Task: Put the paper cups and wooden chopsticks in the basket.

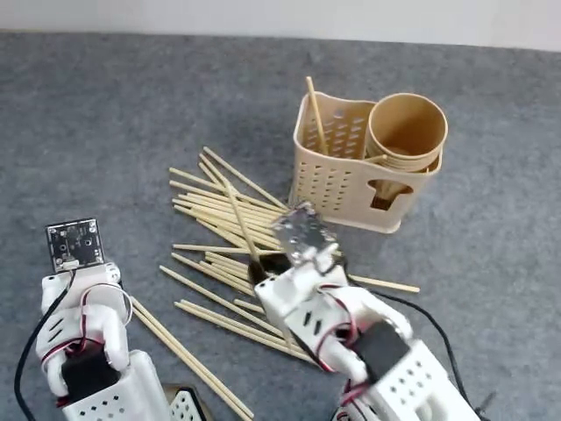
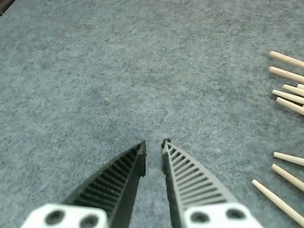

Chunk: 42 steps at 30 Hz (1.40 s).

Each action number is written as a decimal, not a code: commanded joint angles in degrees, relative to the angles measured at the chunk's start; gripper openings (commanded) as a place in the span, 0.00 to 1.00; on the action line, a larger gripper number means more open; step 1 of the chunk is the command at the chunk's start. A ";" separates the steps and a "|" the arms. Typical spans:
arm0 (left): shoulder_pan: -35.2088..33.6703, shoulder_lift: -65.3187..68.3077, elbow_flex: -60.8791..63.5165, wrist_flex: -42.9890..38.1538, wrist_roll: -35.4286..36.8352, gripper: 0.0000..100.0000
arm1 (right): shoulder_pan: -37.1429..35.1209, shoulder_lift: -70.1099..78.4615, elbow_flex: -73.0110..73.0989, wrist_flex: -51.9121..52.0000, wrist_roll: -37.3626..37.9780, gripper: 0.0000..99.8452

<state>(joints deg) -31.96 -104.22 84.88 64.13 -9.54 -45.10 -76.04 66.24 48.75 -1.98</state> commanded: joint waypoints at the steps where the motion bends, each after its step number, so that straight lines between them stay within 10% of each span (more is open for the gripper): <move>1: -0.84 -0.40 -0.40 -1.23 0.53 0.08 | 0.92 -6.46 -0.57 -3.74 0.35 0.01; 42: -0.66 -0.40 1.19 -2.90 0.26 0.08 | 29.32 5.49 -9.01 -56.84 0.79 0.01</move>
<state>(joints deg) -31.96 -104.22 86.55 62.46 -9.54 -16.44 -75.96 61.14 -5.23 -1.98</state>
